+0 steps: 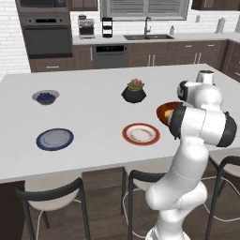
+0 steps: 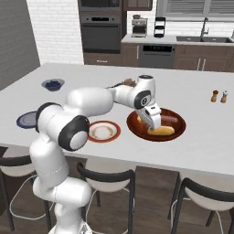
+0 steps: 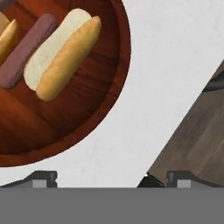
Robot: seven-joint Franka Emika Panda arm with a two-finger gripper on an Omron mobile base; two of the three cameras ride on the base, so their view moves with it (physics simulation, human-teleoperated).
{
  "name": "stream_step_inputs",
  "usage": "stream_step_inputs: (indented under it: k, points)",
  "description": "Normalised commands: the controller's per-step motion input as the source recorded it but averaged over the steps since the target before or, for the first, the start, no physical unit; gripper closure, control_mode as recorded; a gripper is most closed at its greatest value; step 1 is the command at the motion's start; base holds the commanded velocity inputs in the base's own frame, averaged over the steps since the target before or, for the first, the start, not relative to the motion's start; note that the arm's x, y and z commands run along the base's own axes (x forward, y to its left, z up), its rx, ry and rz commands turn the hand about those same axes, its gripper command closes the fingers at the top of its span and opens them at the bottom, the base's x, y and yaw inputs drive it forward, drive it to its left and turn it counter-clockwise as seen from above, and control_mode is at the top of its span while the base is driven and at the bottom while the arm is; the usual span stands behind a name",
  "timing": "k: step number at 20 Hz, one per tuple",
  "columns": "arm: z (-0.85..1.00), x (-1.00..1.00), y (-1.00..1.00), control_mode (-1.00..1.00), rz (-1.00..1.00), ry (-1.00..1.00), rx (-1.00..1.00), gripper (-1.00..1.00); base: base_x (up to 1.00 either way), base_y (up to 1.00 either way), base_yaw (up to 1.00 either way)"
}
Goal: Place one bun and one sausage from the bowl on each plate.
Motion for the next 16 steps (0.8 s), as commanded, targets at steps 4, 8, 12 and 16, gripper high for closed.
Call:
stream_step_inputs:
  k: [4,8,12,16]
  points:
    - [-0.33,0.72,-0.20,-1.00,-0.10,0.08,0.00,-1.00,0.00,0.00,0.00]
    - [-0.40,0.50,-0.31,-1.00,-0.08,0.02,0.00,-1.00,0.00,0.00,0.00]
    - [-0.43,0.26,-0.31,-1.00,-0.07,0.00,0.00,-1.00,0.00,0.00,0.00]
    - [-0.33,0.30,-0.17,-1.00,-0.06,0.00,0.00,-1.00,0.00,0.00,0.00]
